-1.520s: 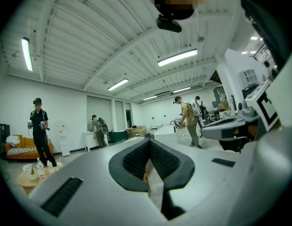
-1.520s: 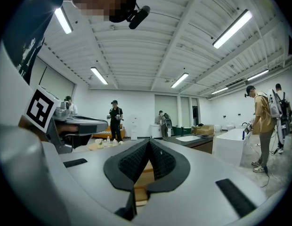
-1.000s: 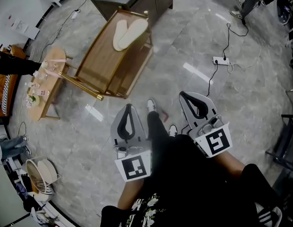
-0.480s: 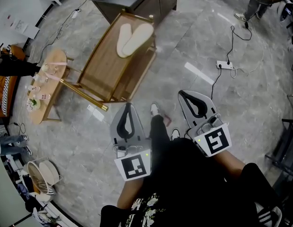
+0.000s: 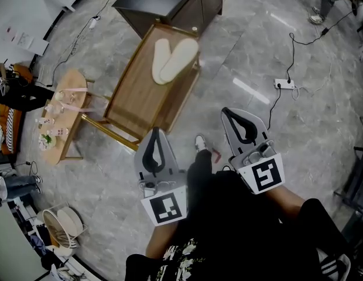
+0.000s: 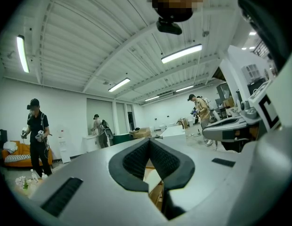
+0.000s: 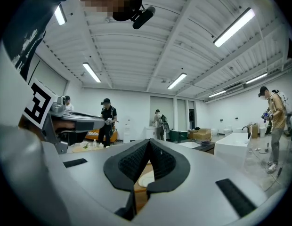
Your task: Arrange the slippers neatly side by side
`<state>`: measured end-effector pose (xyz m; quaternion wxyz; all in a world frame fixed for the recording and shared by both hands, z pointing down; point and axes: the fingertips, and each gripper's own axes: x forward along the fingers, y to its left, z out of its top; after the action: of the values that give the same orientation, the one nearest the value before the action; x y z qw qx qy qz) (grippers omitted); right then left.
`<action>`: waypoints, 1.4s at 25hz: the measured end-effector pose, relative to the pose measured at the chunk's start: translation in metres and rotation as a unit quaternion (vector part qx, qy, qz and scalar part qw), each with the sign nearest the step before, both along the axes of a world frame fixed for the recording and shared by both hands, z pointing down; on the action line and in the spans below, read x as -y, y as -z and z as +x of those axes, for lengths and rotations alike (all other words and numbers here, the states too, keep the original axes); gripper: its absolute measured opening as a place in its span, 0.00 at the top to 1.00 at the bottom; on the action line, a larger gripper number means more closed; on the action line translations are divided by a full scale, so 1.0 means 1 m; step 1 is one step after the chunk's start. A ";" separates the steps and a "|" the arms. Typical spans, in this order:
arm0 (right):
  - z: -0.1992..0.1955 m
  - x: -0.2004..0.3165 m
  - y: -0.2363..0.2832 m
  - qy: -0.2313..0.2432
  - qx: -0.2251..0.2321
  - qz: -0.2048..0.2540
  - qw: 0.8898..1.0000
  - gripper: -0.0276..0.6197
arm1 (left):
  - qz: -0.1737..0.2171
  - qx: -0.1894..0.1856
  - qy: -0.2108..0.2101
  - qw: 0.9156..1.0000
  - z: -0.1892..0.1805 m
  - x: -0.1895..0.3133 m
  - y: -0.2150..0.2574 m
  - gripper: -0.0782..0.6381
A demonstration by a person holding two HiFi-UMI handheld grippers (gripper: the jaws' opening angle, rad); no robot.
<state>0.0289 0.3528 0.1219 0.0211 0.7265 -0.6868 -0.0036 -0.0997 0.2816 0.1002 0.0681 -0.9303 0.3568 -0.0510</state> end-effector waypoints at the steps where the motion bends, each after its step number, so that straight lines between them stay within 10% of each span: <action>1: -0.001 0.007 0.002 -0.003 -0.002 0.002 1.000 0.96 | 0.000 -0.002 -0.001 1.000 -0.001 0.007 0.001 0.89; 35: 0.052 0.173 -0.002 0.001 -0.026 0.005 1.000 0.96 | -0.027 -0.012 -0.003 1.000 0.049 0.170 -0.023 0.89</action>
<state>0.0810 0.1793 0.1237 0.0353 0.7255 -0.6868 -0.0263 -0.0511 0.1112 0.1236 0.0391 -0.9335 0.3531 -0.0495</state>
